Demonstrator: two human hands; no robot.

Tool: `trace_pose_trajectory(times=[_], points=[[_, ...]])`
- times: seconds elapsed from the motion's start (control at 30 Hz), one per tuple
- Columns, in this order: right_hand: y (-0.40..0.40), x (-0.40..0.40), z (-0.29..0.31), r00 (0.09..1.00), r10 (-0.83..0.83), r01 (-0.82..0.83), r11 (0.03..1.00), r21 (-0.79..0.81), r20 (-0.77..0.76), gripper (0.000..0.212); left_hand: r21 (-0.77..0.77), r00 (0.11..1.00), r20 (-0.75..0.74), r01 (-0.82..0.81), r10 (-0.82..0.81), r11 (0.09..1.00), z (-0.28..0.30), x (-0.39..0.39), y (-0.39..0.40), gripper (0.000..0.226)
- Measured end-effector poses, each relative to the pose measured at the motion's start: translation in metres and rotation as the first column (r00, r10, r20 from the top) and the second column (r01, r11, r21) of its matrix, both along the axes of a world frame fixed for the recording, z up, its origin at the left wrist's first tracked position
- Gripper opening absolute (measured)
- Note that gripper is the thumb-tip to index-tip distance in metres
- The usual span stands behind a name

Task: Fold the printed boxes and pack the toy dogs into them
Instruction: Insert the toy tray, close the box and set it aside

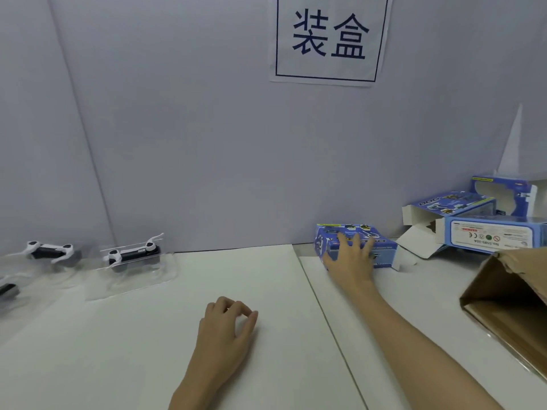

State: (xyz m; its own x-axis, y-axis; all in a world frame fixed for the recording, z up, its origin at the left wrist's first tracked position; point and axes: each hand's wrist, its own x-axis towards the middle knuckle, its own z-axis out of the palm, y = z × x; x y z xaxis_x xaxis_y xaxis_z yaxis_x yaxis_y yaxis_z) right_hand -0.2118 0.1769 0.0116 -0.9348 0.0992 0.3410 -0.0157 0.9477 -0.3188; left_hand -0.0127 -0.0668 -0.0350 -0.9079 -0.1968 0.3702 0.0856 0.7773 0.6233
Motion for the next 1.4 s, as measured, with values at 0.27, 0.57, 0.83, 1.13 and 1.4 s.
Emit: trace_pose_trajectory(times=[0.27, 0.57, 0.83, 1.13, 1.4], points=[[-0.025, 0.094, 0.004, 0.82, 0.314, -0.487, 0.823, -0.293, -0.479, 0.063, 0.499, 0.994, -0.026, -0.077, 0.104, 0.863, 0.018, 0.005, -0.001, 0.02], [-0.041, 0.174, -0.003, 0.597, 0.624, -0.802, 0.458, -0.383, -0.505, 0.032, 0.978, 0.999, 0.033, -0.025, -0.035, 0.208, 0.052, 0.014, -0.008, 0.073], [-0.05, 0.178, 0.015, 0.803, 0.384, -0.555, 0.204, -0.806, -0.456, 0.04, 0.863, 0.971, -0.034, 0.147, -0.235, 0.484, 0.043, 0.016, -0.001, 0.077], [-0.036, 0.177, 0.027, 0.719, 0.605, -0.405, -0.038, -0.914, -0.343, 0.061, 0.743, 0.883, -0.187, 0.414, -0.431, 0.526, 0.049, 0.023, 0.008, 0.095], [-0.033, 0.179, 0.027, 0.679, 0.656, -0.422, -0.018, -0.906, -0.329, 0.065, 0.725, 0.91, -0.272, 0.407, -0.312, 0.555, 0.06, 0.029, 0.02, 0.077]])
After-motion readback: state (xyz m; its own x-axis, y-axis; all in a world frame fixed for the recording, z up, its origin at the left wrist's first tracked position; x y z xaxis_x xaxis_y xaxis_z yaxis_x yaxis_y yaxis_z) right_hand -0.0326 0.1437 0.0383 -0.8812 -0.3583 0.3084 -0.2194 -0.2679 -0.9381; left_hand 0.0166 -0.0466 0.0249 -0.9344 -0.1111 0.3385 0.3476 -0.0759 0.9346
